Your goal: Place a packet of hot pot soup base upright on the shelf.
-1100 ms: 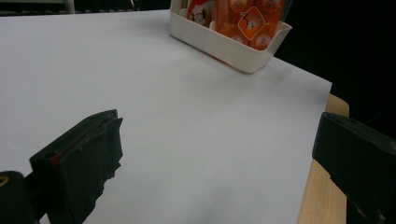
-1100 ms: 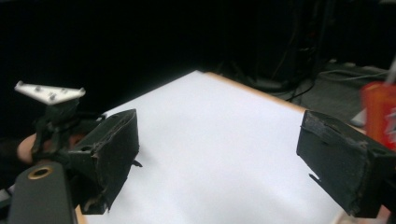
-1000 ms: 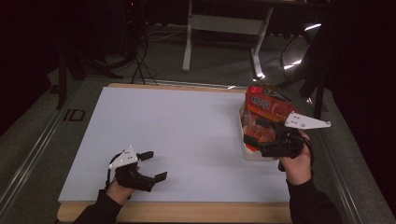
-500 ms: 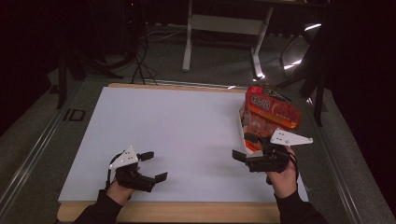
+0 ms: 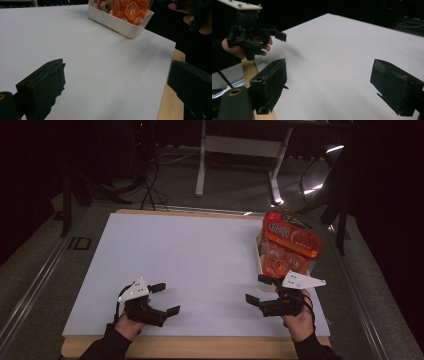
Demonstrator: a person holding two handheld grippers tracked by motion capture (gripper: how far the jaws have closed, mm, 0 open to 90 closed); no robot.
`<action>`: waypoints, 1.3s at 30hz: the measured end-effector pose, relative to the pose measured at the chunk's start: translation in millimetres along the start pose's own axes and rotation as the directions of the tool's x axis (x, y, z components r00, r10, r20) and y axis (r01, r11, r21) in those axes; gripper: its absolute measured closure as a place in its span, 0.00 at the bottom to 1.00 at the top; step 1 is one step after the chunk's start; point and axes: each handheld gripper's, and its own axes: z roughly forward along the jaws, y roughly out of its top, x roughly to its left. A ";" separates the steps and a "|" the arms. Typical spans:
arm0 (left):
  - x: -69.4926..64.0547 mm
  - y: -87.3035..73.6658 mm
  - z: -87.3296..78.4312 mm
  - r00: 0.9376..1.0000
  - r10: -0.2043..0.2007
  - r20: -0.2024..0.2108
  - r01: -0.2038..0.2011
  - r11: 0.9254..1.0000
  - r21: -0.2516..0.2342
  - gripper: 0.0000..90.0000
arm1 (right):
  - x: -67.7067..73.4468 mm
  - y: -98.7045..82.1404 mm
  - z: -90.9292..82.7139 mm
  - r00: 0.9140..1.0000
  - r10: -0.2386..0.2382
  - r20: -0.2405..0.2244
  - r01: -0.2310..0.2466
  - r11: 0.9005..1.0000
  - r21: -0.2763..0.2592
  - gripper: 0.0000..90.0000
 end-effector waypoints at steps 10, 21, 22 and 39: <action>-0.3 -0.1 -0.4 1.000 0.000 0.000 0.000 1.000 -0.004 0.02 | 2.7 -19.9 2.1 0.999 -0.036 0.010 0.036 0.997 0.065 0.15; -1.7 -0.9 0.4 1.000 0.011 -0.001 -0.011 1.000 0.004 0.02 | 1.5 -33.4 2.0 0.999 -0.007 0.035 0.003 0.996 0.093 0.15; -1.8 -0.9 0.5 1.000 0.013 -0.001 -0.013 1.000 0.004 0.02 | 0.9 -35.1 2.1 0.999 -0.008 0.040 0.004 0.995 0.097 0.15; -0.3 -1.9 -0.5 1.000 0.014 -0.012 -0.014 1.000 -0.003 0.02 | -7.7 -40.5 0.7 0.999 0.015 0.051 -0.020 0.994 0.105 0.15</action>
